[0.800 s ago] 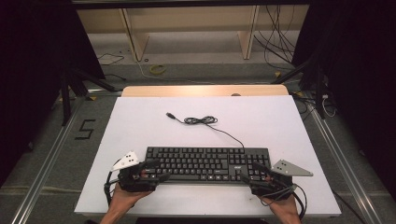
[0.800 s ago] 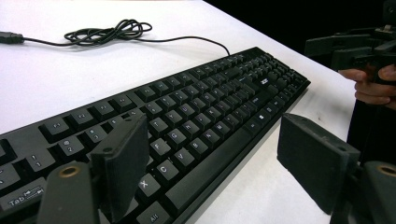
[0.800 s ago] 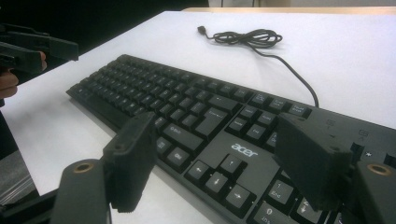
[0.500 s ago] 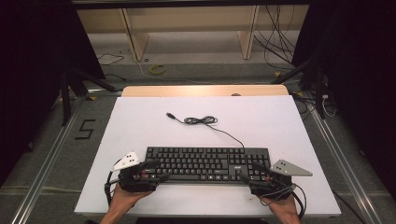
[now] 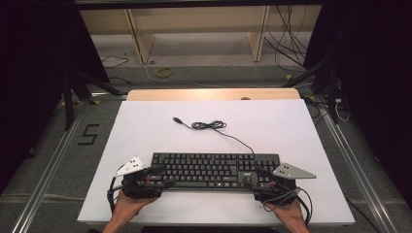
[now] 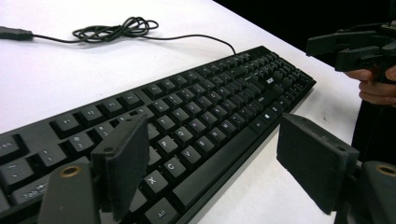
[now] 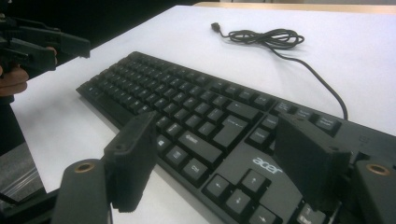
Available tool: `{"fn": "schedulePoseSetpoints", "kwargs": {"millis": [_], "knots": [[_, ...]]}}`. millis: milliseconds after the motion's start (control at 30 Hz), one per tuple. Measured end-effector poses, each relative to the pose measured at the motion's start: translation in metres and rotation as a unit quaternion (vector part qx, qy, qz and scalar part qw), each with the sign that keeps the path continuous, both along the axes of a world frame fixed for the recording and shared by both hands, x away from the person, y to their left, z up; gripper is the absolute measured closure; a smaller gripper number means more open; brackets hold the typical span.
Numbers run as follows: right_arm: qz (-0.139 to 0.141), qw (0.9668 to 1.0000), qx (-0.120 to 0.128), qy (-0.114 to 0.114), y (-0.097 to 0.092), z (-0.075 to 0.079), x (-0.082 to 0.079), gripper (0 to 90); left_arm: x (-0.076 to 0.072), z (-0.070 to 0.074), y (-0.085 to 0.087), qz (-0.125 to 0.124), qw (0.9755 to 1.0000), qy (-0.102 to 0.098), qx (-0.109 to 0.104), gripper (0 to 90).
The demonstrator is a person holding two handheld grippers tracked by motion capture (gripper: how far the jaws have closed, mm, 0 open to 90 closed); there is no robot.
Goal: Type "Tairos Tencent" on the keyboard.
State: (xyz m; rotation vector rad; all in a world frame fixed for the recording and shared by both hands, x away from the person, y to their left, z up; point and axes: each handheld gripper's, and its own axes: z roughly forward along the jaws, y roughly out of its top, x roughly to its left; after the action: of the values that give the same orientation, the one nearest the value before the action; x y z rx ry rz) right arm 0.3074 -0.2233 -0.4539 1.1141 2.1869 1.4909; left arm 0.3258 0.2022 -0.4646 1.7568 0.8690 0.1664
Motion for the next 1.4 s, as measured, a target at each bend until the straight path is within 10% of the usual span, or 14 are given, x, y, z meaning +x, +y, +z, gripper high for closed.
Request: {"fn": "schedulePoseSetpoints", "kwargs": {"millis": [900, 1400], "knots": [[0.07, 0.9972, -0.025, 0.009, 0.066, 0.026, 0.041, 37.9, 0.004, 0.0, 0.011, 0.026, 0.999, 0.022, 0.028, 27.4], [0.091, 0.9938, -0.055, 0.033, 0.108, 0.026, 0.058, 55.7, 0.005, 0.001, 0.018, 0.048, 0.9958, 0.034, 0.07, 49.8]]}}
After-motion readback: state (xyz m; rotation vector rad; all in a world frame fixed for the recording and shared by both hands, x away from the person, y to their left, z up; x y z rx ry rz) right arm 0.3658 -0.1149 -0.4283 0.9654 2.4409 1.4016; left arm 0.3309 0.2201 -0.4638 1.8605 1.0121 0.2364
